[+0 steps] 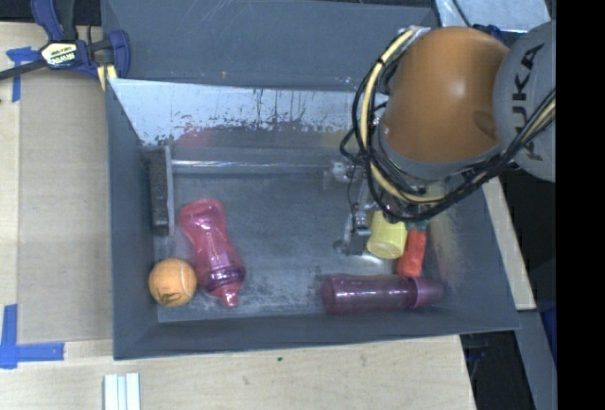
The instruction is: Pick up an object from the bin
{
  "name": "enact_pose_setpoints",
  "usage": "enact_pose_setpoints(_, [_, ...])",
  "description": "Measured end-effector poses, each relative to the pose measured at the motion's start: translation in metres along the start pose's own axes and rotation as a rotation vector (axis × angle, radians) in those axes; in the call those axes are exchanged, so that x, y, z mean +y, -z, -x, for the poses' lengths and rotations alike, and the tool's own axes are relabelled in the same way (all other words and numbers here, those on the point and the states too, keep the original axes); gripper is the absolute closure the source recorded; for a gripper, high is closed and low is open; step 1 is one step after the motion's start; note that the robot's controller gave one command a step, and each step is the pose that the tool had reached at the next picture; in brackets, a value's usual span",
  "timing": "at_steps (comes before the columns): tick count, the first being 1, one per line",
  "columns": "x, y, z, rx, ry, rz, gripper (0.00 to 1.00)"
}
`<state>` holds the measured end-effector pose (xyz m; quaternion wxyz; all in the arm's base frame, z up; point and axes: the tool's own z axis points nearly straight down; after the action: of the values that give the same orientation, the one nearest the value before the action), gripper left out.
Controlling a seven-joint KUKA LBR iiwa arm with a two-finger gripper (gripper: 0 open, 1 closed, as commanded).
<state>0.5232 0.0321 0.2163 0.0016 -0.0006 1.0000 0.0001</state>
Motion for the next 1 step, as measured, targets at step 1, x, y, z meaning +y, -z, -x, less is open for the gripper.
enact_pose_setpoints(1, [-0.0418,-0.1218,-0.0261,-0.026,0.152,0.001,0.00])
